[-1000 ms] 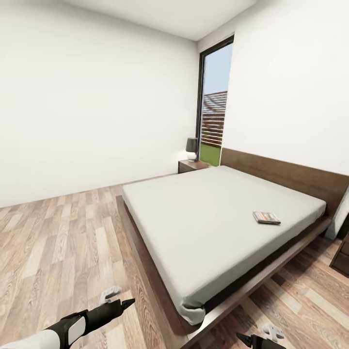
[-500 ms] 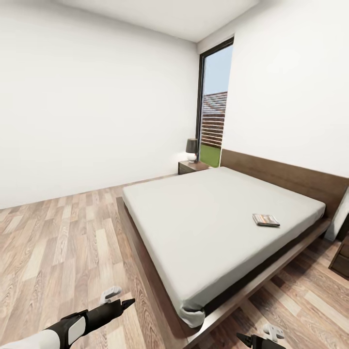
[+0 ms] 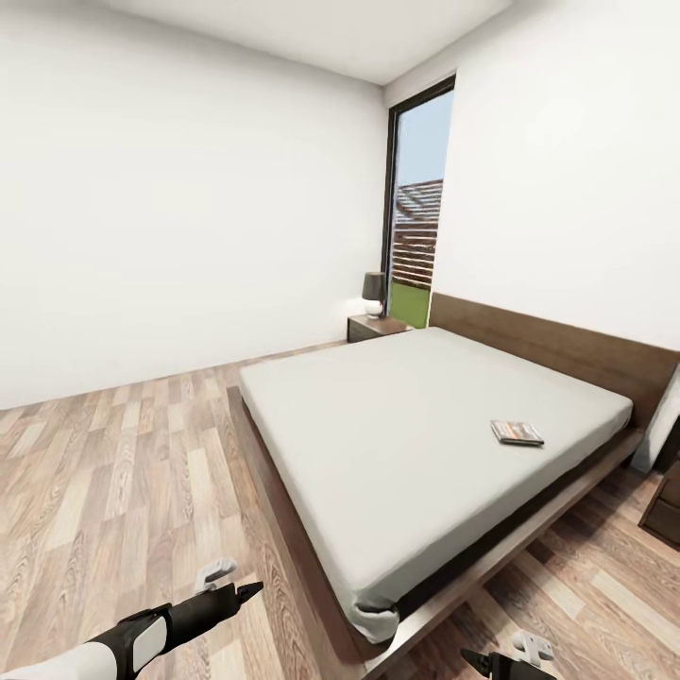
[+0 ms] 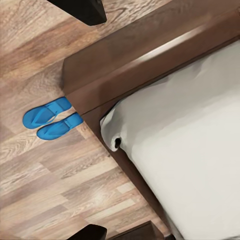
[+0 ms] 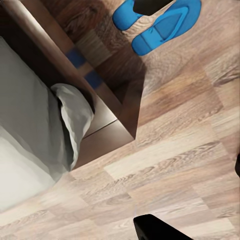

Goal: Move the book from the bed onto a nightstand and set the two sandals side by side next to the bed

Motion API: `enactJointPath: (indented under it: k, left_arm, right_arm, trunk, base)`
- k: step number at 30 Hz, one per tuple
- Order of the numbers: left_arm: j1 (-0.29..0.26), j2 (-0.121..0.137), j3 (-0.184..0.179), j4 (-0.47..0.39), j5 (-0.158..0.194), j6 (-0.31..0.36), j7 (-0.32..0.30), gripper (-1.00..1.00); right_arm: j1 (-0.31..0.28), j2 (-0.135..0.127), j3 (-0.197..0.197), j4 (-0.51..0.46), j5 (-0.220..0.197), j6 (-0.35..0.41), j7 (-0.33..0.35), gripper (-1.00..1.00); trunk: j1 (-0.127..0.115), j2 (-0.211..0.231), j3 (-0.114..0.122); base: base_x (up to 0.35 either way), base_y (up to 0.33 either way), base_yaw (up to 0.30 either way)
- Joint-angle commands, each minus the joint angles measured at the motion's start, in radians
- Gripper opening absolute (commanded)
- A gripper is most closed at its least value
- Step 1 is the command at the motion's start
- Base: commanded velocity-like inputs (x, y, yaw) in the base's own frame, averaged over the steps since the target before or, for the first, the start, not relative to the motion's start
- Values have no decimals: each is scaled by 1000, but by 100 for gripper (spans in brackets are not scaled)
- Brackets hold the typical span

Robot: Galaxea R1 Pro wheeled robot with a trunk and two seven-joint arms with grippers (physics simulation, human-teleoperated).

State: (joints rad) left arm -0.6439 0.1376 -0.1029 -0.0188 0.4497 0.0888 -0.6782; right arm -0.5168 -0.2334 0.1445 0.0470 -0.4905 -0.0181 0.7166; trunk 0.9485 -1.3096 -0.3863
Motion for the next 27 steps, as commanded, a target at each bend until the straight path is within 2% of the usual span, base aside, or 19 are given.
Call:
enactJointPath:
  k: [1,11,14,15,16,17,19,20,23,27]
  left_arm:
    - [0,0,-8,-1,10,9,-3,100]
    - [0,0,-8,-2,7,10,-2,100]
    - [0,-6,-27,-2,-59,11,20,100]
    - [4,-27,-41,-1,-157,11,50,100]
    - [16,-39,-44,0,-207,10,67,100]
    - [26,-44,-46,0,-230,10,76,100]
    - [81,-69,-49,-1,-320,9,111,100]
    - [95,-79,-49,-1,-341,9,121,100]
    - [114,-93,-50,-1,-365,9,136,100]
    - [121,-99,-50,-1,-373,9,142,100]
  right_arm:
    - [-2,0,8,4,-10,-2,6,100]
    - [-2,0,7,4,-11,-2,4,100]
    - [-2,0,7,4,-11,-2,4,100]
    - [-2,0,7,6,-11,-2,3,100]
    - [-2,0,7,7,-11,-2,3,100]
    - [-2,0,7,7,-11,-2,3,100]
    - [-1,2,7,20,-11,-1,-2,100]
    - [1,6,7,26,-11,-1,-9,100]
    - [36,16,7,32,-11,0,-35,100]
    - [60,20,8,34,-10,8,-93,100]
  trunk:
    - [-4,7,2]
    - [-42,77,33]
    - [-54,98,43]
    - [-58,105,46]
    - [-61,112,49]
    - [-65,119,52]
    - [-73,133,58]
    - [-77,140,62]
    - [-88,161,71]
    - [-104,189,84]
  base:
    - [0,0,0]
    - [0,0,0]
    - [0,0,0]
    - [0,0,0]
    - [0,0,0]
    - [0,0,0]
    - [0,0,0]
    - [0,0,0]
    - [0,0,0]
    - [0,0,0]
